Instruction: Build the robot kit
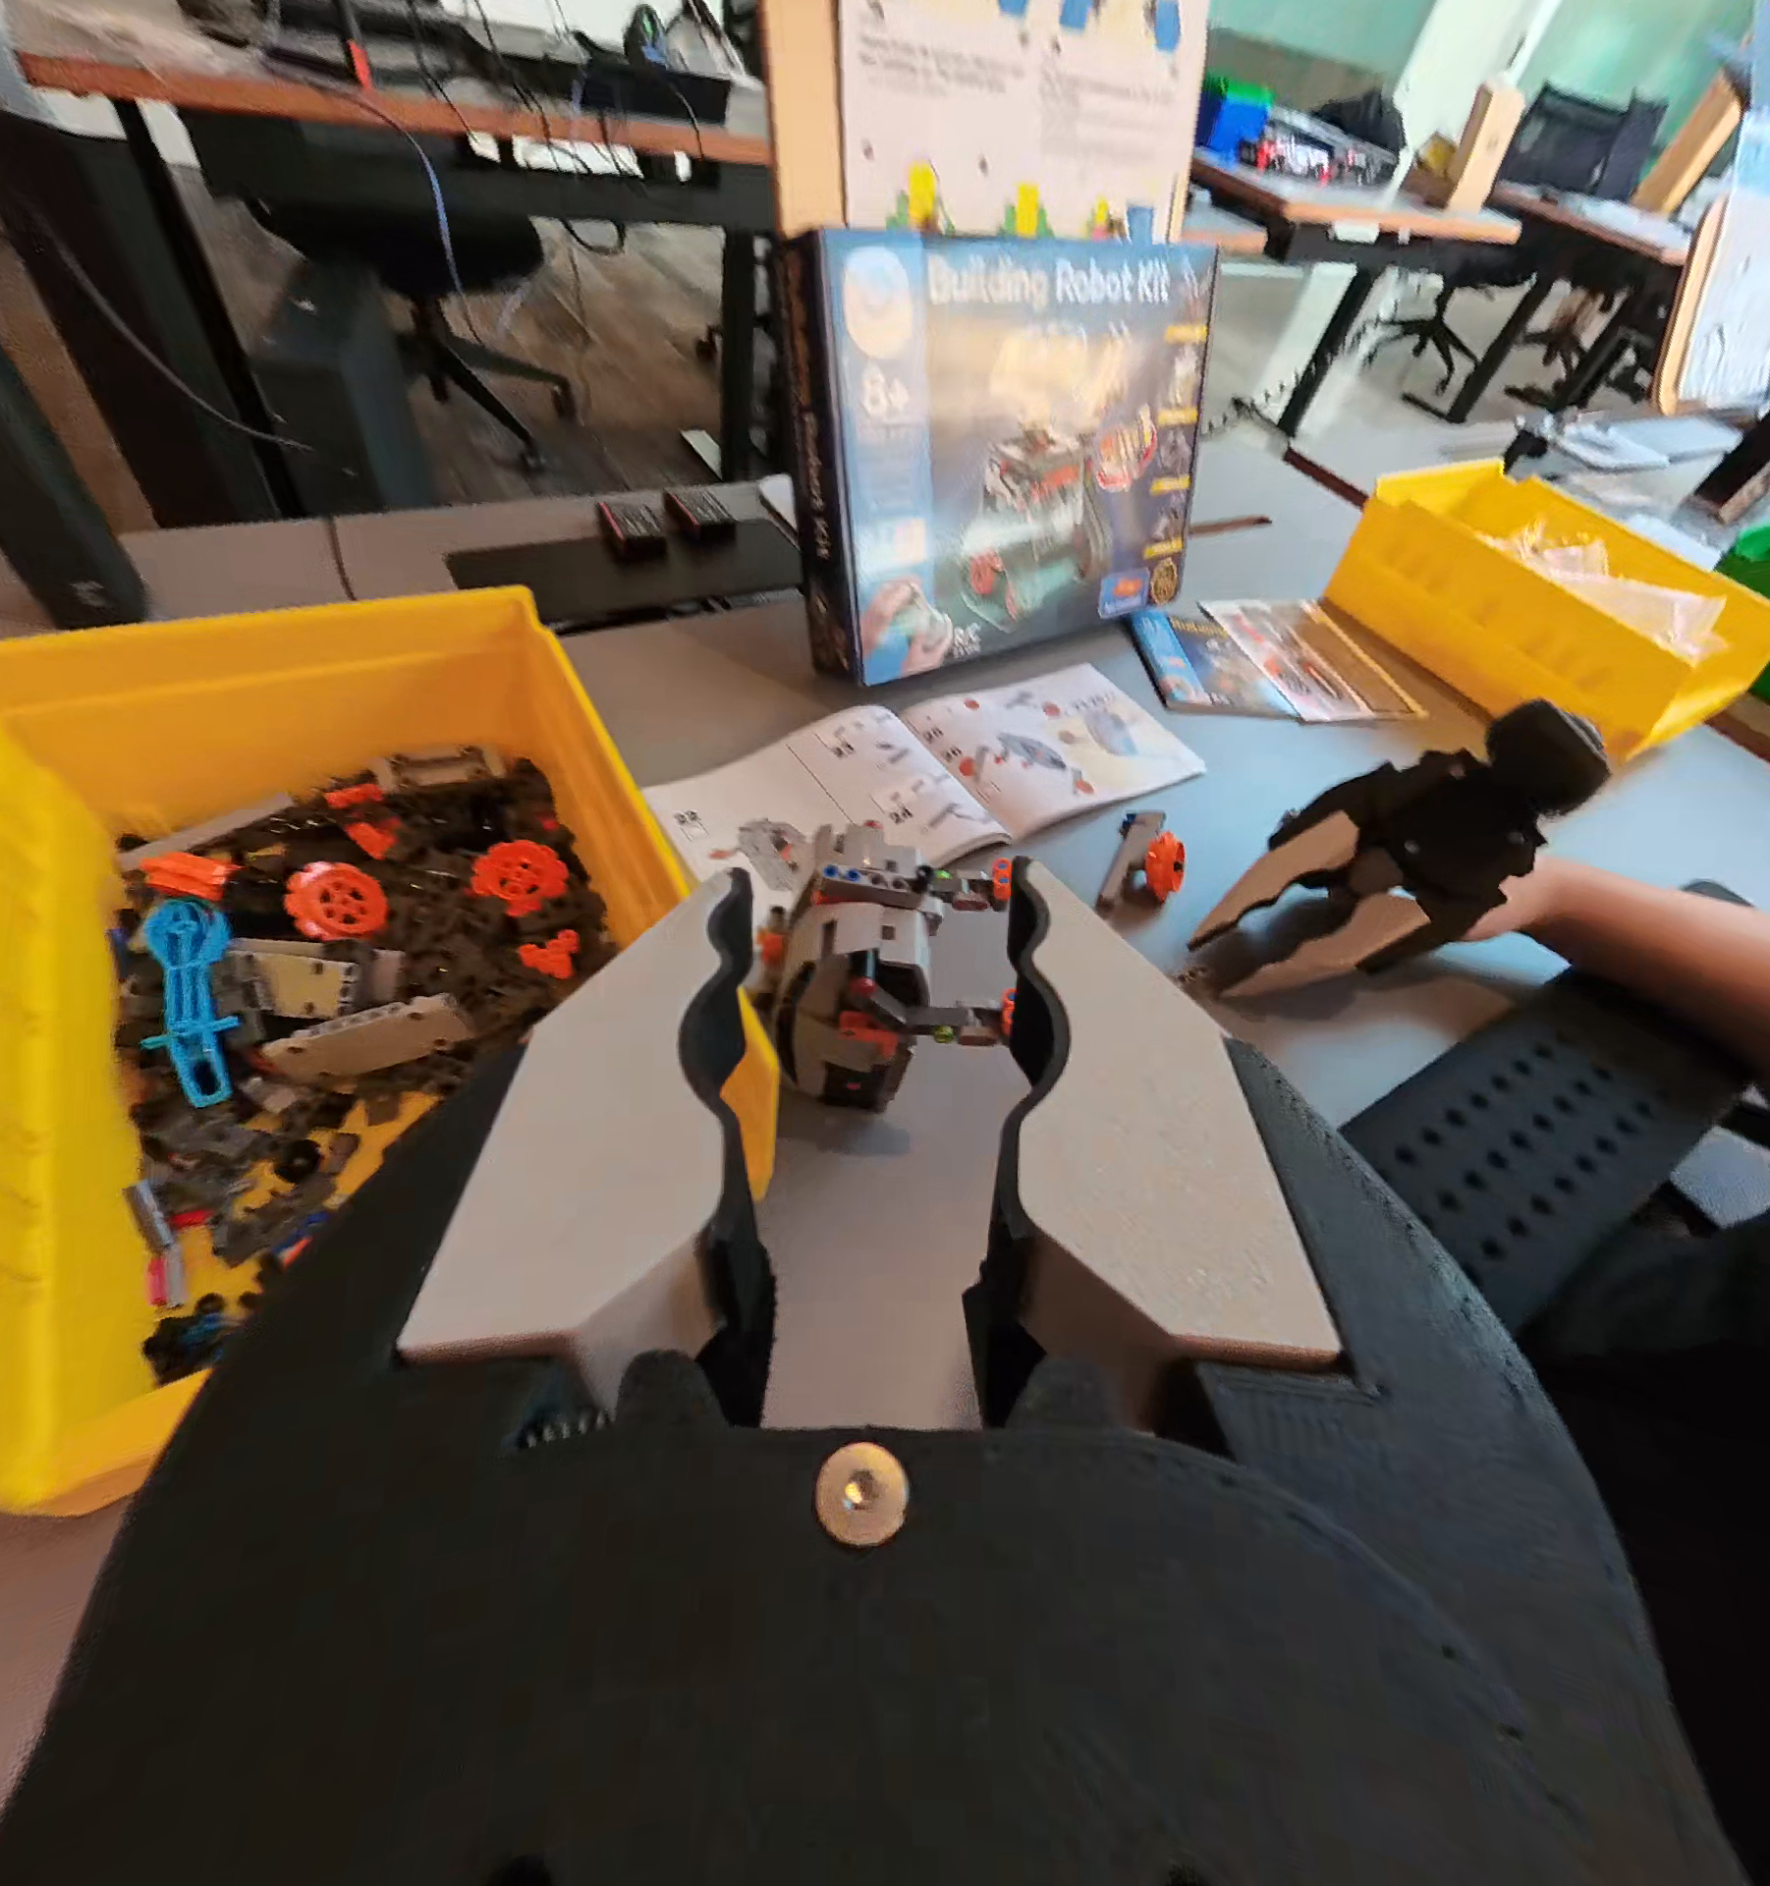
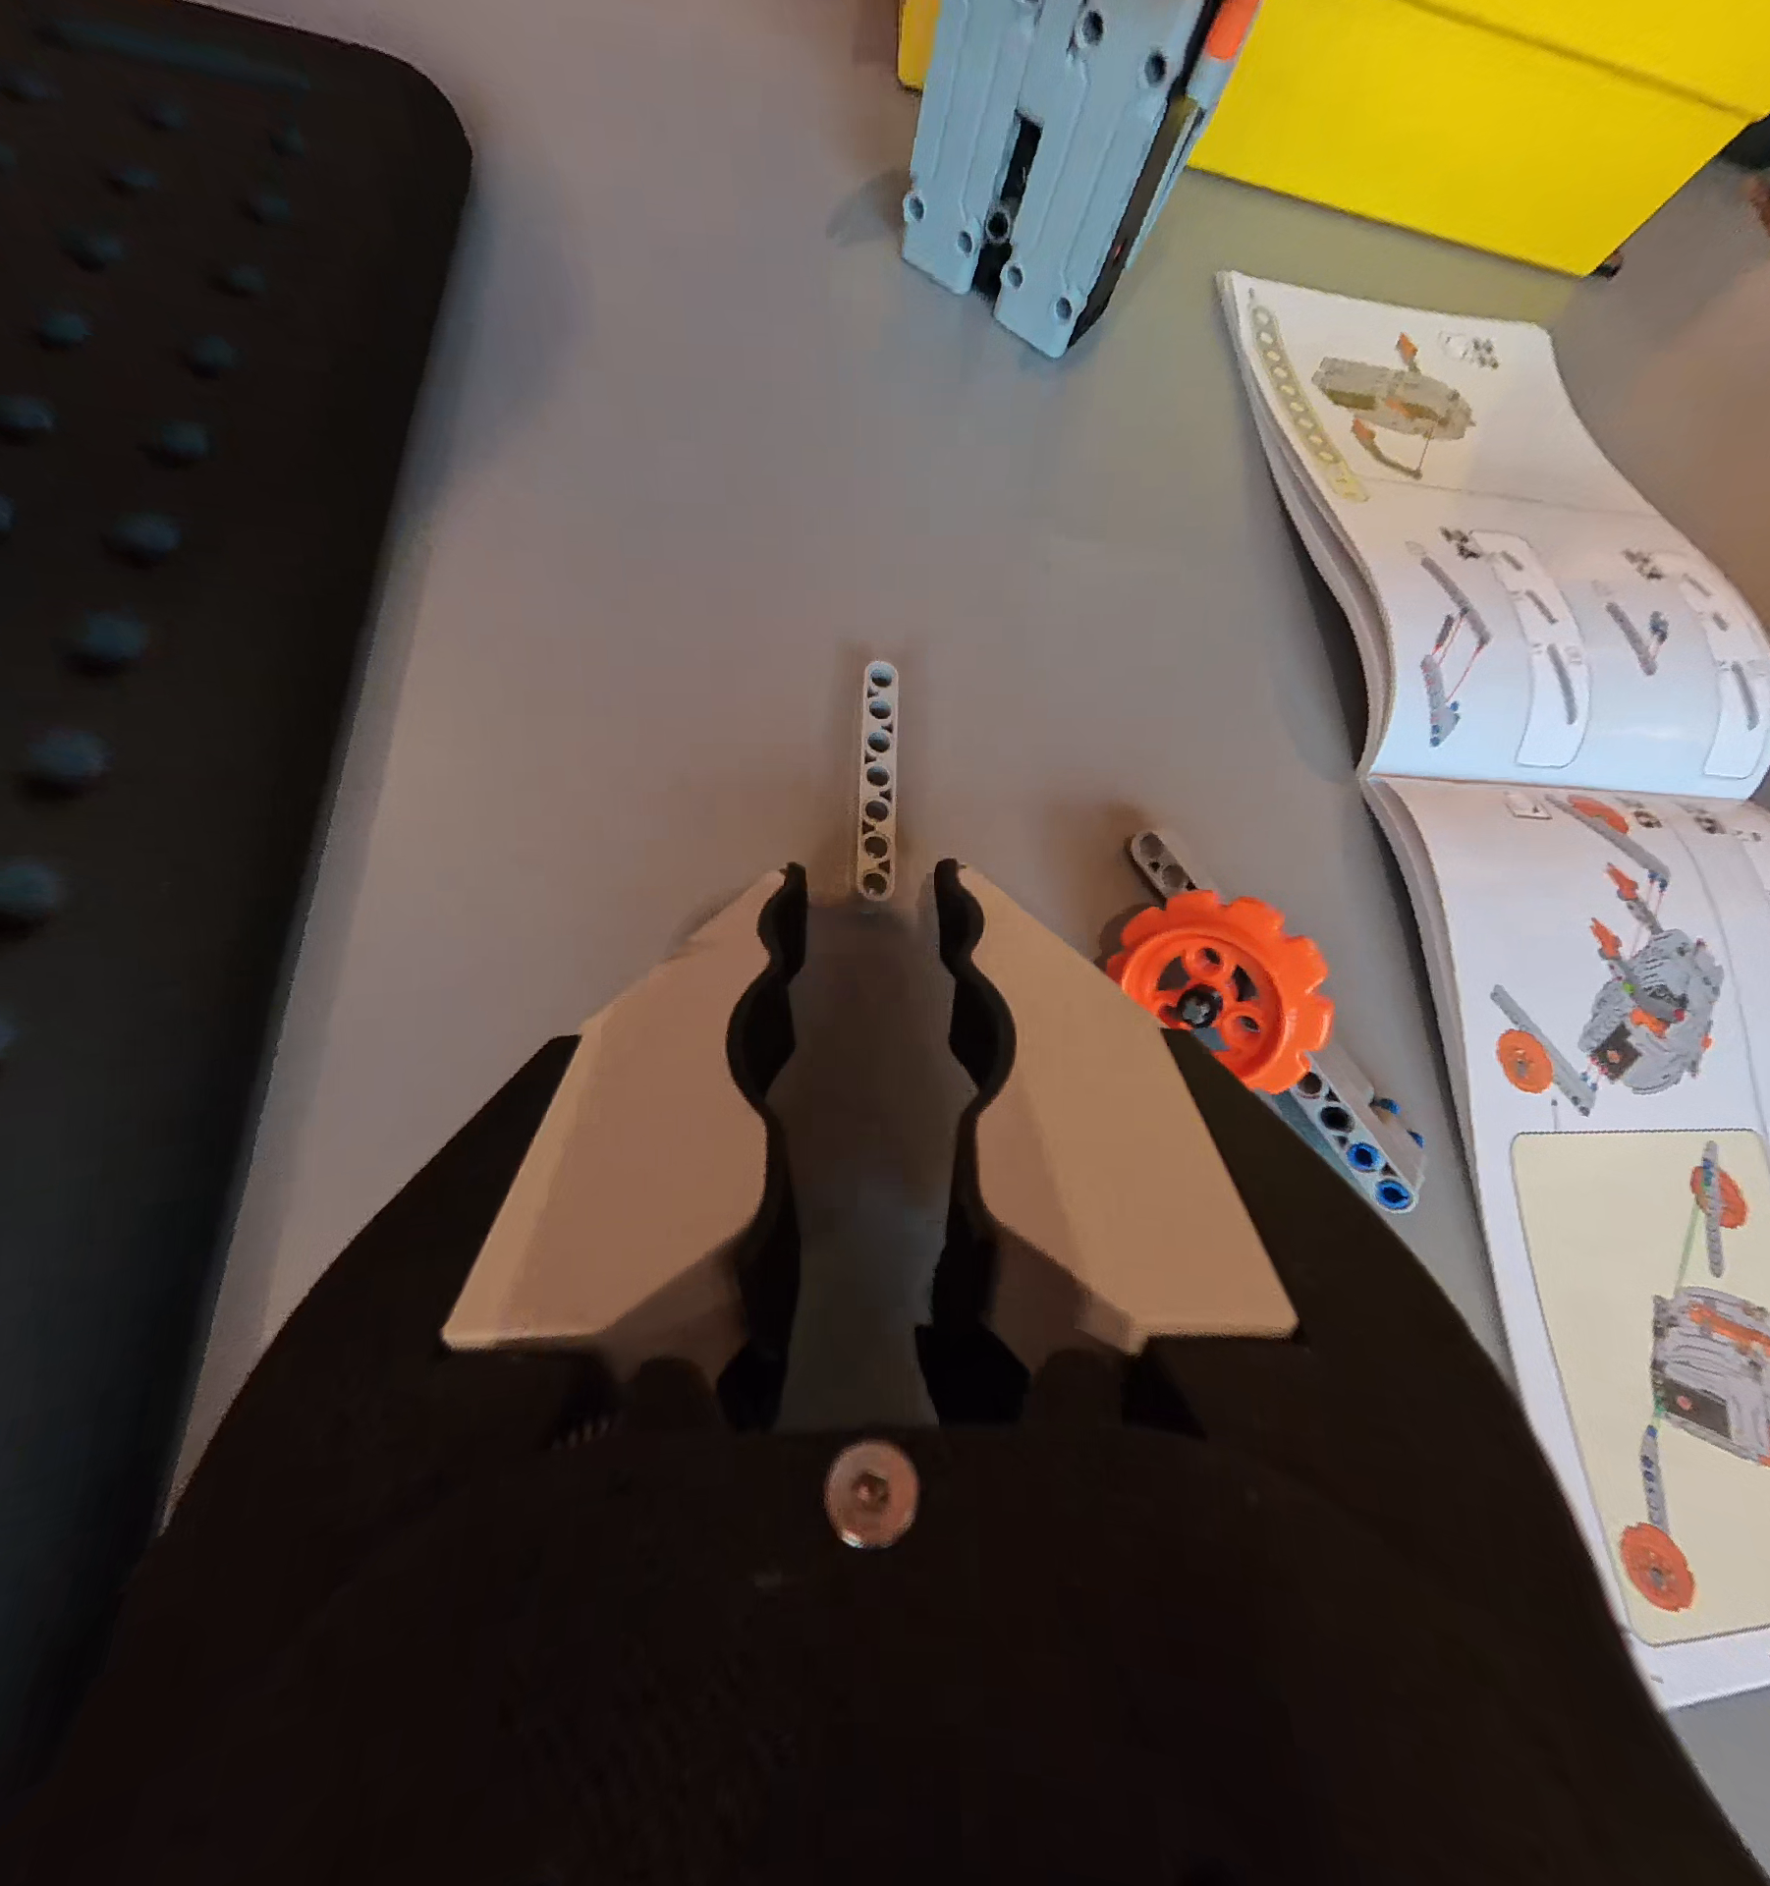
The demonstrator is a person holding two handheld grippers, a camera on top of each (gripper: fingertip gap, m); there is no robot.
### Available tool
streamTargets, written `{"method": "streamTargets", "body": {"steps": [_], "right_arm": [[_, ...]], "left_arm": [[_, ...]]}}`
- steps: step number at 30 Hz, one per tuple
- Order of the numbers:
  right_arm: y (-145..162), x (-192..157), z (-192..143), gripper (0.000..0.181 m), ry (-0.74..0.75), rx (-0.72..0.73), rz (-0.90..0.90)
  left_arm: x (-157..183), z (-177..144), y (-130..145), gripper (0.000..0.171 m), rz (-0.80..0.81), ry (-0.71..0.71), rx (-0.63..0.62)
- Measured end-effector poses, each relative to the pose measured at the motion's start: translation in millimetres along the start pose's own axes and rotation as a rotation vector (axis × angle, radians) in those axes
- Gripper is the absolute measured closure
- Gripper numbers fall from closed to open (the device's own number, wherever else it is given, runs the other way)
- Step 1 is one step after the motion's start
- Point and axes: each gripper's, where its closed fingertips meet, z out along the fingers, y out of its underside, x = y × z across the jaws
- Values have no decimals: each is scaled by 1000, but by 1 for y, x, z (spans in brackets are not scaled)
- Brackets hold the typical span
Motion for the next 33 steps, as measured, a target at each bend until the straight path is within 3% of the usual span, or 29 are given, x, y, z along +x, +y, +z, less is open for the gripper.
{"method": "streamTargets", "body": {"steps": [6,10,19,22,25,29,33], "right_arm": [[-14,7,-14,157,82,68,-41],[-29,19,-31,157,177,137,-27],[-50,25,-44,158,277,211,13],[-57,25,-48,158,302,236,50],[-67,18,-47,158,292,286,87],[-67,13,-38,158,279,259,43],[-58,15,-32,158,262,230,68]], "left_arm": [[-37,-27,-14,121,35,-40,174],[-63,-30,-12,121,85,-118,214],[-100,-8,4,114,129,-165,90],[-116,2,10,102,106,-137,71],[-128,17,29,92,19,-62,-44],[-154,29,34,125,-6,-101,-151],[-176,41,52,150,-9,-204,-460]]}}
